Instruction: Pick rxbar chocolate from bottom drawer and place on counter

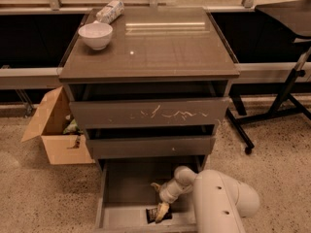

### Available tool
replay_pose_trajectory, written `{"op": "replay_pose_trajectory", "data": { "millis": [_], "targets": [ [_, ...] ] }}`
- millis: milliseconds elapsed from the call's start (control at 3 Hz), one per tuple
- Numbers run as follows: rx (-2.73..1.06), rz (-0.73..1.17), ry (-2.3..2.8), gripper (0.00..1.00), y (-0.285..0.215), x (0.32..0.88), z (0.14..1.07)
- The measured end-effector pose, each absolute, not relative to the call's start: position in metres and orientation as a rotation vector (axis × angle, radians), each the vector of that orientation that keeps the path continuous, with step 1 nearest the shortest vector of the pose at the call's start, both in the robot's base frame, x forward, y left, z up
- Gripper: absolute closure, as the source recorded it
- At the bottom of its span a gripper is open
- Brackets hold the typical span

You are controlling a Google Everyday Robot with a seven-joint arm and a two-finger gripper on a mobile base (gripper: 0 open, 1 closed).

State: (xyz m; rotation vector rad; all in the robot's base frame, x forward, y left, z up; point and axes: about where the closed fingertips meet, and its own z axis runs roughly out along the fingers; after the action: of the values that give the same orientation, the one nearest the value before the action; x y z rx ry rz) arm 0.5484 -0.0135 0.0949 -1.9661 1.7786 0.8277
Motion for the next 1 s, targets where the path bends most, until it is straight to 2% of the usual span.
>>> {"op": "replay_pose_trajectory", "data": {
  "millis": [1000],
  "targets": [
    [-1.975,0.819,1.786,0.88,-0.015,0.546,0.109]
  ]
}}
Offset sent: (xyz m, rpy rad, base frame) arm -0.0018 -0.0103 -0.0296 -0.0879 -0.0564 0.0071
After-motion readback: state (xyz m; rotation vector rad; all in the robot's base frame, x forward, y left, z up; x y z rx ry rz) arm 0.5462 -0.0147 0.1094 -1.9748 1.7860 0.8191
